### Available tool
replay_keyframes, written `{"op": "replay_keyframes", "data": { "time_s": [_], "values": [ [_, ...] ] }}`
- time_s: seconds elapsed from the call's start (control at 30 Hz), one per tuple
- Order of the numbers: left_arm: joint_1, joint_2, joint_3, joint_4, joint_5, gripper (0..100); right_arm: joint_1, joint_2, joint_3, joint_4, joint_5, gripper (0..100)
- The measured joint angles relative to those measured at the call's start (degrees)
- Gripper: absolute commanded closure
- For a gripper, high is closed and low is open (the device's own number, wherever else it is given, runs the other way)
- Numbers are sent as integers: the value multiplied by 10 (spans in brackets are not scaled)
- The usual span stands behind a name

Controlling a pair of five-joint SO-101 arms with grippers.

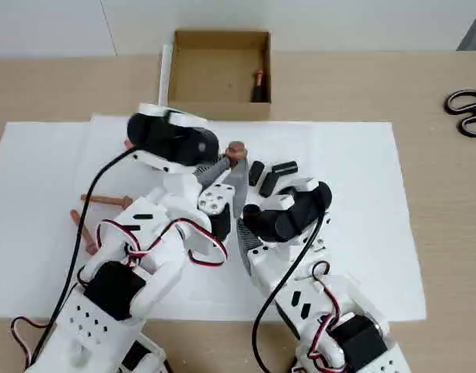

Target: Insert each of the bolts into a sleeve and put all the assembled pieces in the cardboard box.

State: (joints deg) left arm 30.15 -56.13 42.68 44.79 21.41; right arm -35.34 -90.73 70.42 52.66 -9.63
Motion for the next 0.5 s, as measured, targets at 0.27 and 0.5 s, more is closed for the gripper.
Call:
{"op": "replay_keyframes", "data": {
  "time_s": [0.27,0.5],
  "values": [
    [0,0,0,-5,31,994,-13,0,0,0,0,995],
    [0,0,0,-5,33,994,-13,0,0,0,0,995]
  ]
}}
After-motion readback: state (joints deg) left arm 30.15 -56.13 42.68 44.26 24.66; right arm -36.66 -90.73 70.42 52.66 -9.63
